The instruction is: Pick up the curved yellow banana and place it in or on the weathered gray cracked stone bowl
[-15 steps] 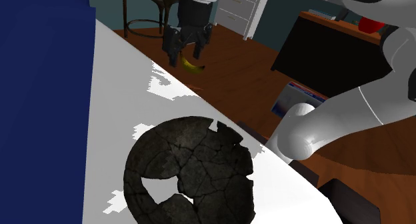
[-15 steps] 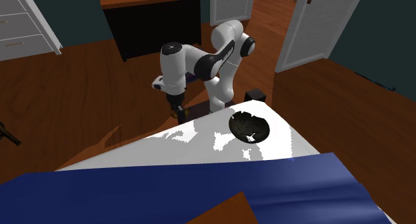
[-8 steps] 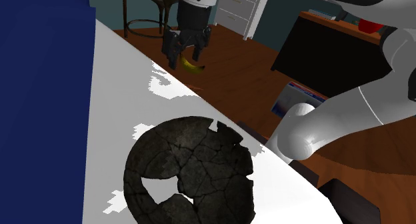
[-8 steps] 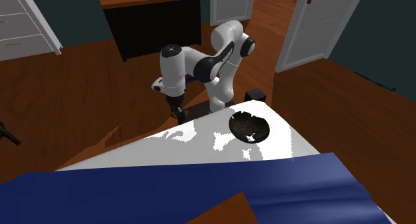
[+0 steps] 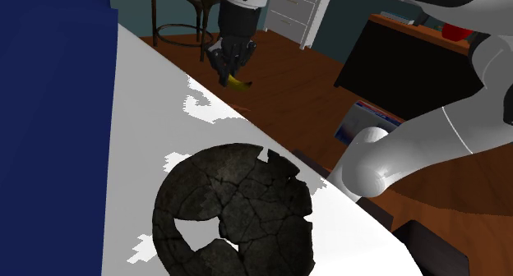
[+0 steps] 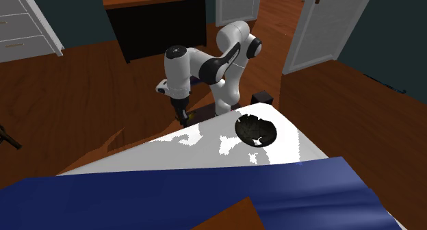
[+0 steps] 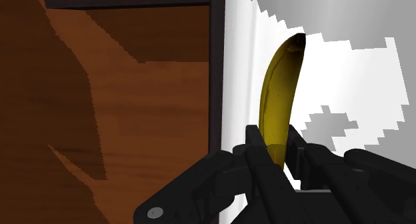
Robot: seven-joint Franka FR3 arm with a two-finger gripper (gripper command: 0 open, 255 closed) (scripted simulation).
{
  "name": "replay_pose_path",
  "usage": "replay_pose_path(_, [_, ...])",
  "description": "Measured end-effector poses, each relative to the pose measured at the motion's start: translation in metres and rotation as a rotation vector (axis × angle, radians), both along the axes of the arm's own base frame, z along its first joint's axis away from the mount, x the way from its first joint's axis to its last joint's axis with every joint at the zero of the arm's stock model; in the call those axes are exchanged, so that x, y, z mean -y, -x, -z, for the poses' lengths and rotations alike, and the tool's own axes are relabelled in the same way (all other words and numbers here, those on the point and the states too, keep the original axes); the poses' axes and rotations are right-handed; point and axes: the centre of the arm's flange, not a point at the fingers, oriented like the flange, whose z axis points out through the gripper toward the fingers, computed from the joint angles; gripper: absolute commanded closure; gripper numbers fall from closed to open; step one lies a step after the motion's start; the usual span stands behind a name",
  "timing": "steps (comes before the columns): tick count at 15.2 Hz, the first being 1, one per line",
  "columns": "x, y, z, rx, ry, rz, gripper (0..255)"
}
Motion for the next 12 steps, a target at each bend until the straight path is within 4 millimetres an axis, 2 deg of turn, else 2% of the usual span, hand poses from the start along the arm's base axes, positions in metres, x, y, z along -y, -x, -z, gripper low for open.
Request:
replay_pose_path(4, [0.0, 0.0, -0.002, -0.001, 0.001, 0.001, 255])
replay_pose_path(12, [0.001, -0.001, -0.041, -0.002, 0.001, 0.001, 255])
